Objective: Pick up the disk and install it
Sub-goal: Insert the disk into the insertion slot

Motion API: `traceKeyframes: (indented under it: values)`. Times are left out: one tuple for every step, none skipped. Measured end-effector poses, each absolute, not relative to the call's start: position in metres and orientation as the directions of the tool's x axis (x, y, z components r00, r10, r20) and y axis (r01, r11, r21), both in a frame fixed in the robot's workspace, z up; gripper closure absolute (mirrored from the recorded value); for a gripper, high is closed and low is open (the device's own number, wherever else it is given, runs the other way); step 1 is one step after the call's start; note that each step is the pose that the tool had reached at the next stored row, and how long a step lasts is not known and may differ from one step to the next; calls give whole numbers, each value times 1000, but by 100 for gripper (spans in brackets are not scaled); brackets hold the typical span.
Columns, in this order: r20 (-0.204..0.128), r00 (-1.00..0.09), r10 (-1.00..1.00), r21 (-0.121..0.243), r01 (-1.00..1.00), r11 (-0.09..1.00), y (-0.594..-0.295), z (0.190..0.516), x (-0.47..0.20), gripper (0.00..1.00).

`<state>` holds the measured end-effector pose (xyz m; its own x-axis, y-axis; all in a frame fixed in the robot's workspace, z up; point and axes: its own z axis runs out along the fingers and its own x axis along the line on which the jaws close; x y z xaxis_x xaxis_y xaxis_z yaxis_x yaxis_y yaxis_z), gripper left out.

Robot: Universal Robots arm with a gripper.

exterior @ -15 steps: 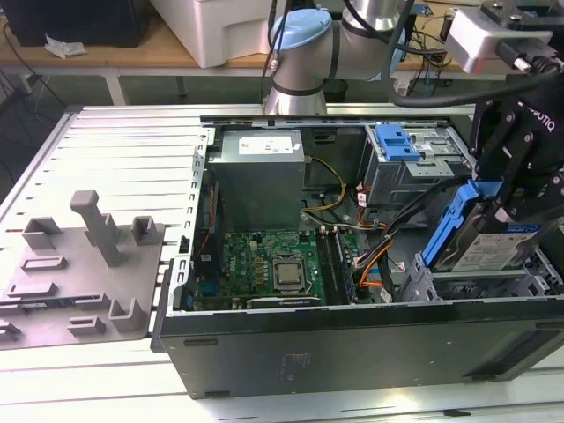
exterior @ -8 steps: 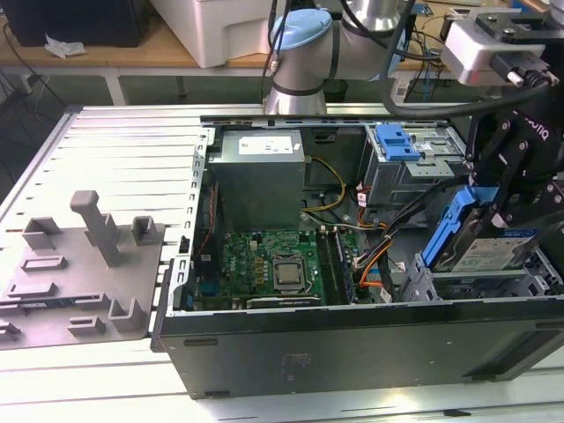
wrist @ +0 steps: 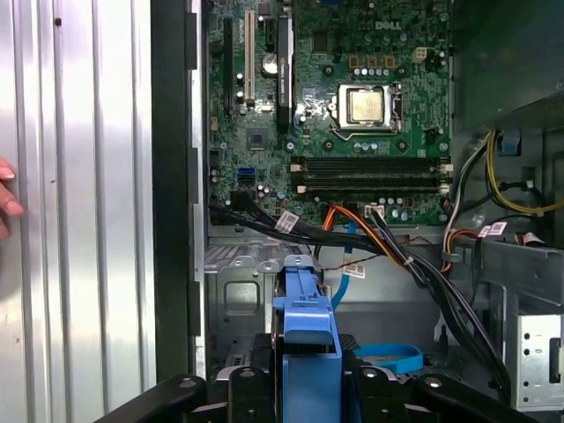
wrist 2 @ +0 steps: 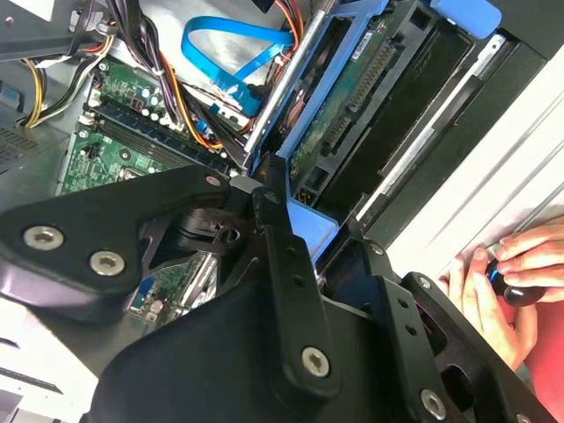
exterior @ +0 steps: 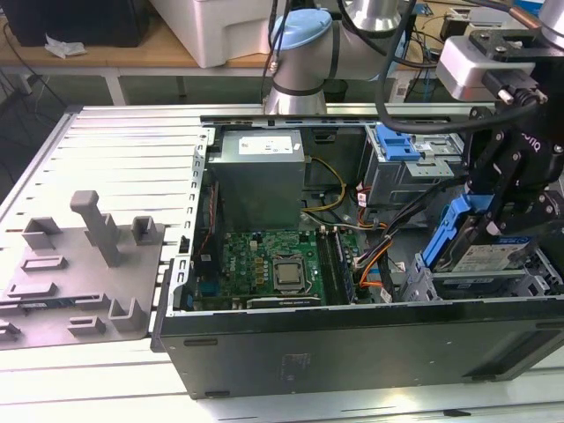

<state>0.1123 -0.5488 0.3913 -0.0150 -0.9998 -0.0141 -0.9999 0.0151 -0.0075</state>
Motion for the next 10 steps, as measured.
traceKeyframes:
  values:
    - [-14,-15,-1000,-8,-1000,15,-549,391,112,64]
    - [-14,-15,-1000,-8,-1000,15,-549,391,112,64]
    - [-14,-15,-1000,-8,-1000,15,-549,391,112,62]
    - [-14,-15,-1000,-8,-1000,15,-549,391,112,56]
    - [-14,-15,-1000,-7,-1000,15,-549,391,112,50]
    - [-14,-15,-1000,-8,-1000,15,-549,390,112,50]
    - [-14,-15,-1000,-7,-1000,15,-549,390,112,44]
    - [-14,-15,-1000,-8,-1000,15,-549,390,112,44]
    - [-14,-15,-1000,-8,-1000,15,-549,390,112,44]
    - [-14,-15,-1000,-7,-1000,15,-549,390,112,44]
